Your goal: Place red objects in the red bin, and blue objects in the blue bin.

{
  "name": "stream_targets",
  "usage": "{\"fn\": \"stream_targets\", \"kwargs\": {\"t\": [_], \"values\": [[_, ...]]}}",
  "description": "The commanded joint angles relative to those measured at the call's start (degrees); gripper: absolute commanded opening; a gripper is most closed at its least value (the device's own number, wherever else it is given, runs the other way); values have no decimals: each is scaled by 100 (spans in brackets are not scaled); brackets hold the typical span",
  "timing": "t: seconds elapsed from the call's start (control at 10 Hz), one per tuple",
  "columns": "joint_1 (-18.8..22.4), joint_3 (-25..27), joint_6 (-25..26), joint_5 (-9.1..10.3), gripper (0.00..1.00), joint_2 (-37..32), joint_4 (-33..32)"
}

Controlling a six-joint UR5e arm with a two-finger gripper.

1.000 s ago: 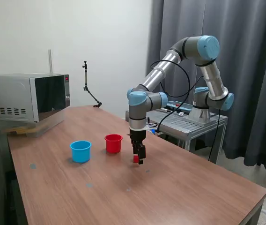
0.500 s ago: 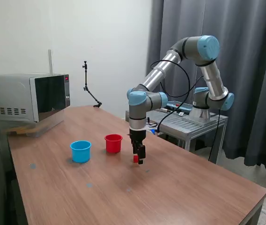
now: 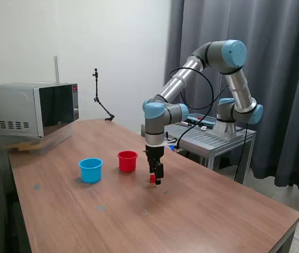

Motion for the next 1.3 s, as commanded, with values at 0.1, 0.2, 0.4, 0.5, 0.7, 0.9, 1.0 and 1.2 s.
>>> {"fn": "stream_targets", "kwargs": {"t": [0.1, 0.2, 0.4, 0.5, 0.7, 0.9, 1.0, 1.2], "values": [[0, 2, 0, -4, 100, 0, 0], [0, 2, -9, -4, 100, 0, 0], [0, 45, 0, -4, 100, 0, 0], [0, 54, 0, -4, 100, 0, 9], [9, 72, 0, -4, 100, 0, 9], [9, 72, -9, -4, 100, -9, 9], [9, 72, -9, -13, 100, -9, 9], [9, 81, 0, -30, 100, -26, 9]]}}
